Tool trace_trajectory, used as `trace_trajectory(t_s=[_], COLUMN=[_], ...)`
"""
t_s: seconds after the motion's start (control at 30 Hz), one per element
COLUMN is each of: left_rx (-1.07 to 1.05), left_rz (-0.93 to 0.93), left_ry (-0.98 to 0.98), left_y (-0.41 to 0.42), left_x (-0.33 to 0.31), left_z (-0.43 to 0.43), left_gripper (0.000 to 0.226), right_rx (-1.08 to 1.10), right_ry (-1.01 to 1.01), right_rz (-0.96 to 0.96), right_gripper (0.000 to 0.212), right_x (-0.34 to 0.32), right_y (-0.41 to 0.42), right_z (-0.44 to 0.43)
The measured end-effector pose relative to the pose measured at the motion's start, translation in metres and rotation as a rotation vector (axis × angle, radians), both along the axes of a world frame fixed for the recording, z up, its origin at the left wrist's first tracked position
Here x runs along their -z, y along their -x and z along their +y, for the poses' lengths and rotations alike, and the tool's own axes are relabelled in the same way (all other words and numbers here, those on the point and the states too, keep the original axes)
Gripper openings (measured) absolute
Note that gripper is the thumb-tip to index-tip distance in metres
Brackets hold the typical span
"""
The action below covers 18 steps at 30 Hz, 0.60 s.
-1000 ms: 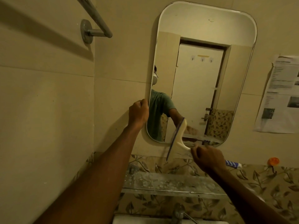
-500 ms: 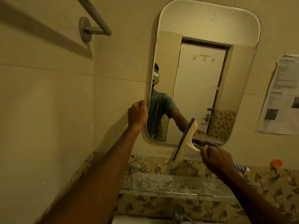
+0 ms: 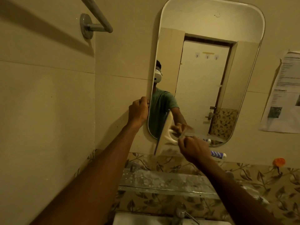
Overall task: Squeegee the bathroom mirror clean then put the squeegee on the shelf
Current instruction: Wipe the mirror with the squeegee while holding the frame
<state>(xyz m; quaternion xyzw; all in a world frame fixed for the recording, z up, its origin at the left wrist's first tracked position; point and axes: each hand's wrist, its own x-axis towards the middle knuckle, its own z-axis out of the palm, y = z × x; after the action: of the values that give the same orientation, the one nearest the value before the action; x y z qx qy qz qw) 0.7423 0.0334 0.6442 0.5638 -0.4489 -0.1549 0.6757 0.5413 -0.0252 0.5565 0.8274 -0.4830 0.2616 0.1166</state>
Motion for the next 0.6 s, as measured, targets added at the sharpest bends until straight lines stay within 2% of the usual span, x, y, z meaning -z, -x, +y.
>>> trace_trajectory(t_s=[0.17,0.4,0.6], left_rx=[-0.021,-0.048,-0.023], left_rz=[-0.002,-0.021,0.013], left_ry=[0.013,0.042,0.051], left_y=[0.0,0.005,0.002], left_x=[0.001,0.003,0.006], left_z=[0.0,0.001,-0.002], left_gripper=[0.042,0.038,0.038], right_rx=[0.177,0.017,0.084], right_ry=[0.005,0.179,0.021], right_rz=[0.037,0.044,-0.009], right_gripper=[0.045,0.045,0.041], right_x=[0.009,-0.004,0.002], right_y=[0.046,-0.009,0.029], right_z=[-0.005,0.015,-0.008])
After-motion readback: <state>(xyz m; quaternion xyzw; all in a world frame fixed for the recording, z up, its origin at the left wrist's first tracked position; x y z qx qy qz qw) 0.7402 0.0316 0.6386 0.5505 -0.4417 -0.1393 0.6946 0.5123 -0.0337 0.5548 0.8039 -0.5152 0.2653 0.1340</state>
